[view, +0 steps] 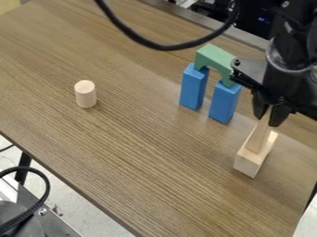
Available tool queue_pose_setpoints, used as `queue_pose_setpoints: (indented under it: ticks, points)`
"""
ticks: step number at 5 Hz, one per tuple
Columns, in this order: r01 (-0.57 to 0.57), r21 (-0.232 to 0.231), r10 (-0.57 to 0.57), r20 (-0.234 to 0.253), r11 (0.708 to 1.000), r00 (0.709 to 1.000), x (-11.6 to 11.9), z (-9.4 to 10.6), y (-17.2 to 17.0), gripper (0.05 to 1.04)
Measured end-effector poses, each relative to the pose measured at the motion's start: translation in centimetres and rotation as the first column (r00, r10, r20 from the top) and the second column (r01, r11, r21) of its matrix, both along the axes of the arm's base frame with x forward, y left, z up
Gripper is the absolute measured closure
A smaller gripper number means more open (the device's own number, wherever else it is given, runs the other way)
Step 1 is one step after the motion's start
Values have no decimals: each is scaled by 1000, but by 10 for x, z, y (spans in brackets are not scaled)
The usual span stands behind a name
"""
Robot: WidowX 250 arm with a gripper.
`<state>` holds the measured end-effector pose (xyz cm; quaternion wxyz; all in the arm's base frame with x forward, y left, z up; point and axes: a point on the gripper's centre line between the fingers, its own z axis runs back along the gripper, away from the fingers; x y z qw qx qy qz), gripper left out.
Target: Took the pyramid shaped bar and returned it on the white cuboid bar
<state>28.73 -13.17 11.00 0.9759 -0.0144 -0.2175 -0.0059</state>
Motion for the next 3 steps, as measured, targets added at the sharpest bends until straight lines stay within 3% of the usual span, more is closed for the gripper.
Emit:
queue_pose_setpoints:
  ticks: [1,2,3]
  points:
    - [10,2,-10,2,1000,1000,-1,0,0,934]
    - [5,9,-5,-6,1000,1000,-3,-2,1,721]
    - [2,8,-2,-7,1000,1000,-3,-2,2,401]
